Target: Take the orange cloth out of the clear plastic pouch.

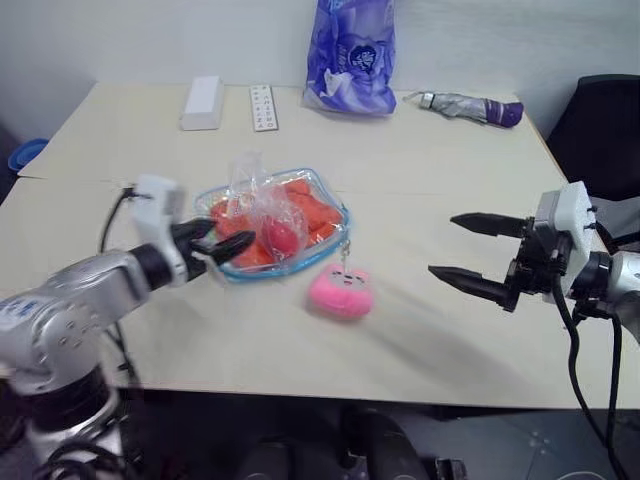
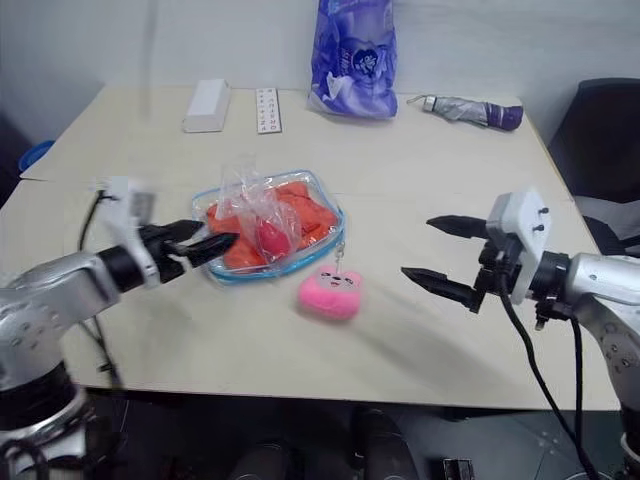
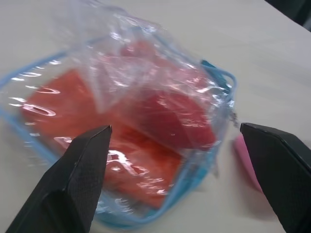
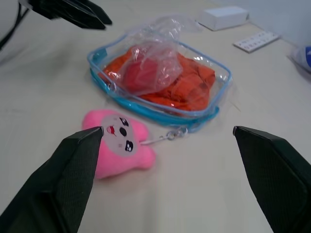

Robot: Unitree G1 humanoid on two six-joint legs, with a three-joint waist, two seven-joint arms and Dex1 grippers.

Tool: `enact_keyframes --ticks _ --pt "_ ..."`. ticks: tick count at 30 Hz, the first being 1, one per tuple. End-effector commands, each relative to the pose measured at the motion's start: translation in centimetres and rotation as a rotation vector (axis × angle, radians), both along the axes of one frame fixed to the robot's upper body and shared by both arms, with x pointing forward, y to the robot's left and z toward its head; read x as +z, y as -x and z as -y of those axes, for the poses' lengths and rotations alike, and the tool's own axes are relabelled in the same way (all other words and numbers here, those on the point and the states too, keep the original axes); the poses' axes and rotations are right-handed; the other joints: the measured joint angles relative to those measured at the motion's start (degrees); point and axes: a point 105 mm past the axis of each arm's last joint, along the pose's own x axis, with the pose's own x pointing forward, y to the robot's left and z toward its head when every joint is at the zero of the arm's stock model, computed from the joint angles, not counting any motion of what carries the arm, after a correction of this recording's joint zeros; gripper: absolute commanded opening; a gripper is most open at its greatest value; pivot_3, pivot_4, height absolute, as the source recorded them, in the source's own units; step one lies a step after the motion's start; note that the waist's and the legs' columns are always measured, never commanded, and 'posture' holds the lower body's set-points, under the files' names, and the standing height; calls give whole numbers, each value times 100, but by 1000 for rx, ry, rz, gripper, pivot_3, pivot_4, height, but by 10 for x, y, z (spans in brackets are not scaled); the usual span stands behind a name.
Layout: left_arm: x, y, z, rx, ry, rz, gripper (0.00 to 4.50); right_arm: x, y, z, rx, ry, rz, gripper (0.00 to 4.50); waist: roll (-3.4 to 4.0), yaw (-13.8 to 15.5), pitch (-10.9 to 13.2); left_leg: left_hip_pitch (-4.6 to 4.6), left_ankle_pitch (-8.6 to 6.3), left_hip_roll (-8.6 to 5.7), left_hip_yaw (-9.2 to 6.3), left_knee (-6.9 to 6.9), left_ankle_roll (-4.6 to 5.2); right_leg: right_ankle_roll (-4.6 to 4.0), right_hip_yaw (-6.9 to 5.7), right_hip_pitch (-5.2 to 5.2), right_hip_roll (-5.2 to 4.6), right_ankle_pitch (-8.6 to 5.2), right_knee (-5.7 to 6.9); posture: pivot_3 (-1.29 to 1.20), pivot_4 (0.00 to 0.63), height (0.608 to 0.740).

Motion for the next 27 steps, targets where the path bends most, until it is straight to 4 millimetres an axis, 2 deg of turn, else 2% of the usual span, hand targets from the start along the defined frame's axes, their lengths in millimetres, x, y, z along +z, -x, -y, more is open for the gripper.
enact_keyframes --ticks 1,3,9,13,18,21,27 --pt "-12 -8 -3 110 34 -70 4469 8 9 -13 48 -4 49 4500 -1 -18 0 1 0 1 1 -1 -1 0 2 1 1 0 1 0 150 740" --pt "-14 -10 -1 112 57 -86 4469 8 9 -17 51 -12 53 4500 -4 -44 3 1 -1 7 4 -1 -8 -3 2 -3 9 -2 2 0 150 740" --pt "-24 -32 17 126 76 -205 4469 6 7 -24 41 -56 67 4500 -5 11 3 3 3 0 2 10 -14 -4 5 -1 1 -3 7 0 150 740" --pt "-35 -38 42 27 63 -289 4469 5 9 -26 33 -68 74 4500 -6 12 3 1 3 0 0 9 -14 -4 -1 -1 2 -3 10 0 150 740" --pt "-38 -46 50 4 46 -345 4469 6 10 -29 25 -87 79 4500 -6 5 3 0 3 0 -2 9 -15 -4 -4 -2 2 -3 9 0 150 740" --pt "-35 -52 50 25 41 -332 3907 5 11 -29 19 -89 79 4500 -5 -1 3 1 5 1 1 8 -18 -4 -2 -2 4 -3 11 0 150 740" --pt "-29 -57 51 37 73 -310 2144 1 12 -28 10 -87 69 4500 -6 9 3 1 5 2 1 8 -19 -4 -2 -2 3 -3 10 0 150 740"
